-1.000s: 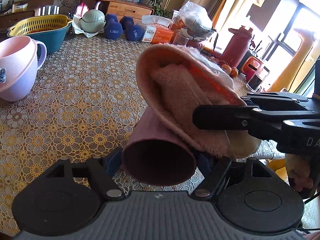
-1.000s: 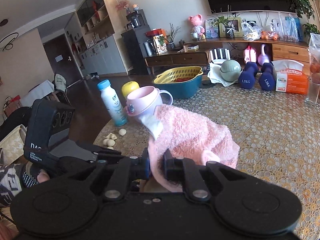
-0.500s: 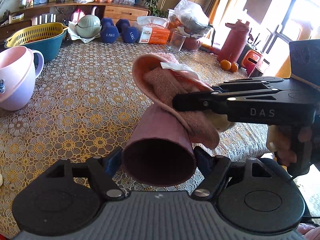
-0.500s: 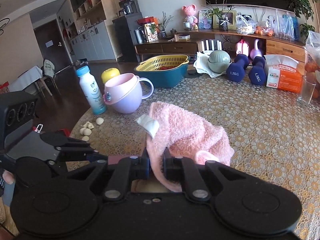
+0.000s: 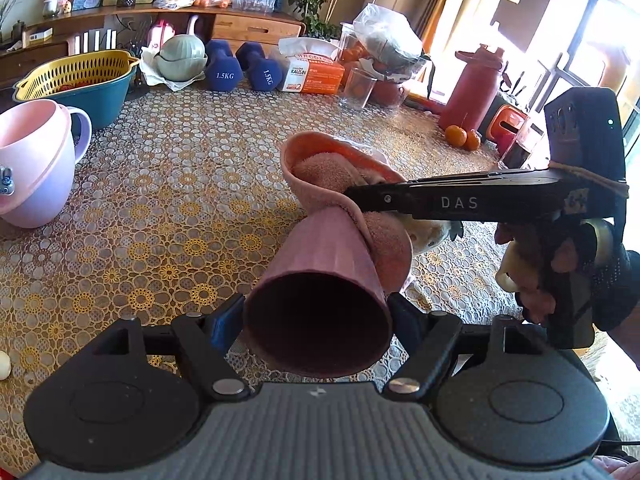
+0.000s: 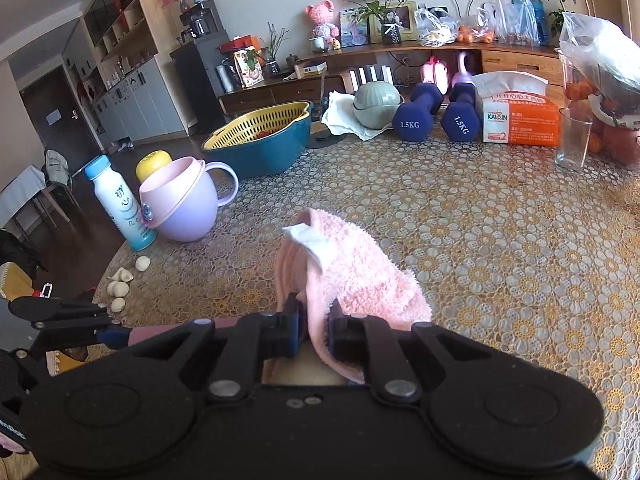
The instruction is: Organize objects
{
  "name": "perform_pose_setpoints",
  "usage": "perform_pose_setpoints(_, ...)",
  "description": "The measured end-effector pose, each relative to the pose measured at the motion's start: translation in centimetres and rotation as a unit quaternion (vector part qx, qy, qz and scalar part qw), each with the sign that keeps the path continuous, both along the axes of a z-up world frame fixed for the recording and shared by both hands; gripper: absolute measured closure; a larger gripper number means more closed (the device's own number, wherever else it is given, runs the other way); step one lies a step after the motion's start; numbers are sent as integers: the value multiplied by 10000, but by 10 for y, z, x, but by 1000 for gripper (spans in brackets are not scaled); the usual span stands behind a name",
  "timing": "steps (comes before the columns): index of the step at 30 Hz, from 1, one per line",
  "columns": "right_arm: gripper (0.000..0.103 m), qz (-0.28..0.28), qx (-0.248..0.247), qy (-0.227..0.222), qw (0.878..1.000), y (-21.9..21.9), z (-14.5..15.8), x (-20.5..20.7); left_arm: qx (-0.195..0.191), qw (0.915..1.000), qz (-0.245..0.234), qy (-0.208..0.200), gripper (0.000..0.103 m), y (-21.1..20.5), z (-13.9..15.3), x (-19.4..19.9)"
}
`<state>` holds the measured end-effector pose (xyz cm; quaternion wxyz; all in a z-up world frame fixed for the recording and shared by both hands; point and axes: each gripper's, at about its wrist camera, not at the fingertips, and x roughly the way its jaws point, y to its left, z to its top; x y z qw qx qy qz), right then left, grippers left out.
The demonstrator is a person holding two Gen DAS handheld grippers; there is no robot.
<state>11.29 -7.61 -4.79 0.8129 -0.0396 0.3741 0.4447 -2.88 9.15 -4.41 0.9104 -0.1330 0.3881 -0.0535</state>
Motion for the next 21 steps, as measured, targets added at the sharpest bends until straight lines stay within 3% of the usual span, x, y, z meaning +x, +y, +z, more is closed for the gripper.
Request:
perform_pose_setpoints(4, 91, -174, -61, 223, 9996, -3, -15, 6, 55, 10000, -6, 27, 27, -2, 1, 1)
perform_pose_setpoints(11, 91, -245, -193, -4, 9995, -22, -17, -5, 22, 9999, 65, 93, 27, -3, 3, 3)
perform_pose_setpoints(17, 92, -866, 334, 81, 9956, -78, 1, -4, 124, 9999, 46, 60, 27, -12, 4, 5)
perform_pose_setpoints(21, 92, -930, 676, -119, 9933, -98, 29, -10, 125, 9999, 22, -89, 27, -20, 11, 9)
